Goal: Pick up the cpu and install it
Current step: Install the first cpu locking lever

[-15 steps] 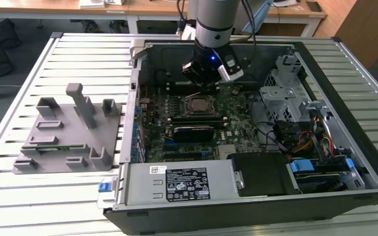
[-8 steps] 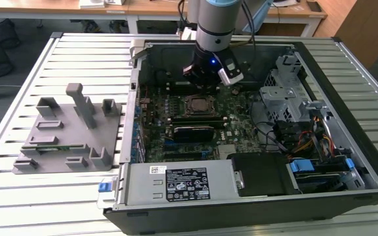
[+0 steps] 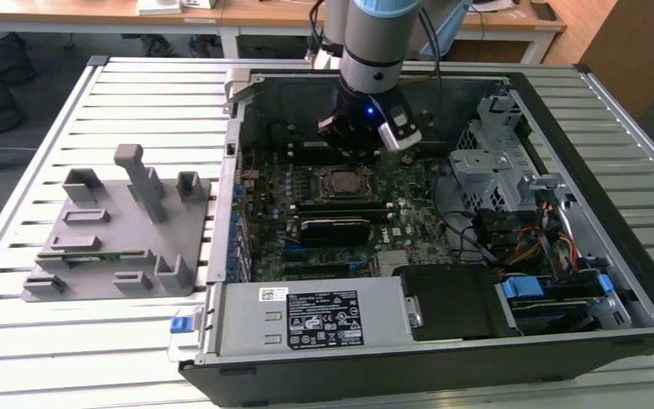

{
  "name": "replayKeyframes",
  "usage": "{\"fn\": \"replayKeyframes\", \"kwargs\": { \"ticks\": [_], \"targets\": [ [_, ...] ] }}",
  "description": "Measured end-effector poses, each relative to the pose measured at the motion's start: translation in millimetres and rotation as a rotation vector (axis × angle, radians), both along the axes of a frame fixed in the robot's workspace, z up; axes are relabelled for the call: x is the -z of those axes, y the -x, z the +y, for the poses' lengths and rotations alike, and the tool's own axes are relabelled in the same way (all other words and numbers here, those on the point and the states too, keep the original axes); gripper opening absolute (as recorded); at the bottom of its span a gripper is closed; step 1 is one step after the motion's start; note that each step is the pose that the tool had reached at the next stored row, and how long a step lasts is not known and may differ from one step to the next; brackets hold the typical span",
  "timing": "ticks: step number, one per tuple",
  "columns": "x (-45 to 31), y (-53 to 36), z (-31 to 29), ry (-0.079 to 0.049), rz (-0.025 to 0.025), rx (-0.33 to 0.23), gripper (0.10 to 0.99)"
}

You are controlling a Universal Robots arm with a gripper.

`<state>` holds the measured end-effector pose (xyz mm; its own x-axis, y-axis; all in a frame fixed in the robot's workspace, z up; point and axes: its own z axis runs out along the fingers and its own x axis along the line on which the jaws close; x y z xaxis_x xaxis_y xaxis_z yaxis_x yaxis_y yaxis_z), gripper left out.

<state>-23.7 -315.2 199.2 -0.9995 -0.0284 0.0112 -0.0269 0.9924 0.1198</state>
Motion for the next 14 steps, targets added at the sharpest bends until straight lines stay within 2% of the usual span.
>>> {"fn": "replayKeyframes", "kwargs": {
  "ticks": [3, 14],
  "targets": [
    [2.0, -0.2, 0.0, 0.0, 0.0001, 0.0, 0.106],
    [0.1, -0.3, 0.0, 0.001, 0.0001, 0.0, 0.106]
  ]
}}
